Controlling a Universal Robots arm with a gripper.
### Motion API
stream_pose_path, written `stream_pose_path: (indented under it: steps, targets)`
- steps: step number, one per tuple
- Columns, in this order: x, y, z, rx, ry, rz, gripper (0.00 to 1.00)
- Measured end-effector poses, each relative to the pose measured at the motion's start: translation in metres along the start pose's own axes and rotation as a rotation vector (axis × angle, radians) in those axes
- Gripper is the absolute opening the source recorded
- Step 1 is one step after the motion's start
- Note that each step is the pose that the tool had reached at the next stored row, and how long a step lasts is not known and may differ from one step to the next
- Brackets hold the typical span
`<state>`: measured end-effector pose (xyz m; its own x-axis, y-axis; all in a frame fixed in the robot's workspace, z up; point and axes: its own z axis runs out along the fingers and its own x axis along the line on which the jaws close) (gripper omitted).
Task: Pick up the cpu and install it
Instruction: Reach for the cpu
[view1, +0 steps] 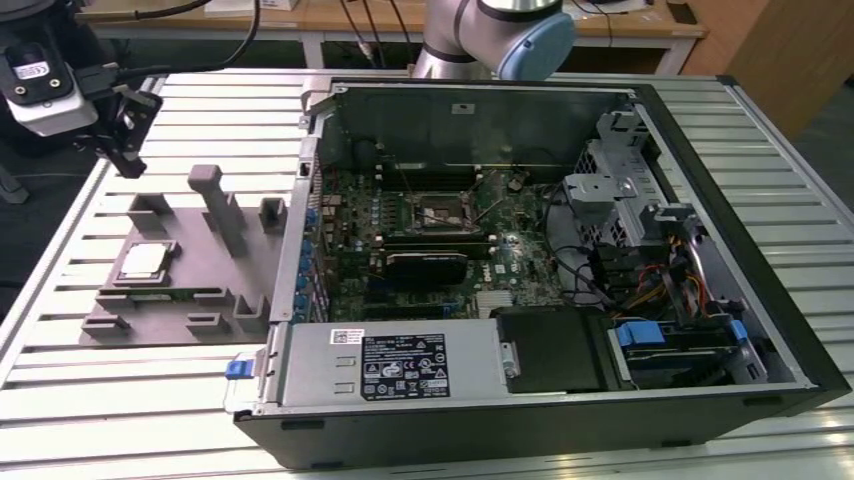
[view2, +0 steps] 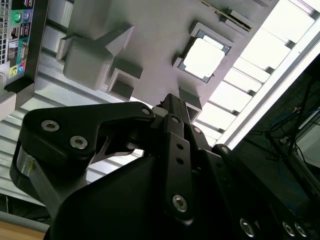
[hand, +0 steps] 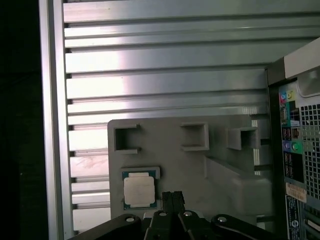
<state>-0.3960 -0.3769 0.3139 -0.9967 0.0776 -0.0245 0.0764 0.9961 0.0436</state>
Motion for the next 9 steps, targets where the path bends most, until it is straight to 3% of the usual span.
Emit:
stream_pose_path:
  steps: [9]
  targets:
    - [0.0009,-0.0046,0.0052,0.0,0.0,0.0,0.11]
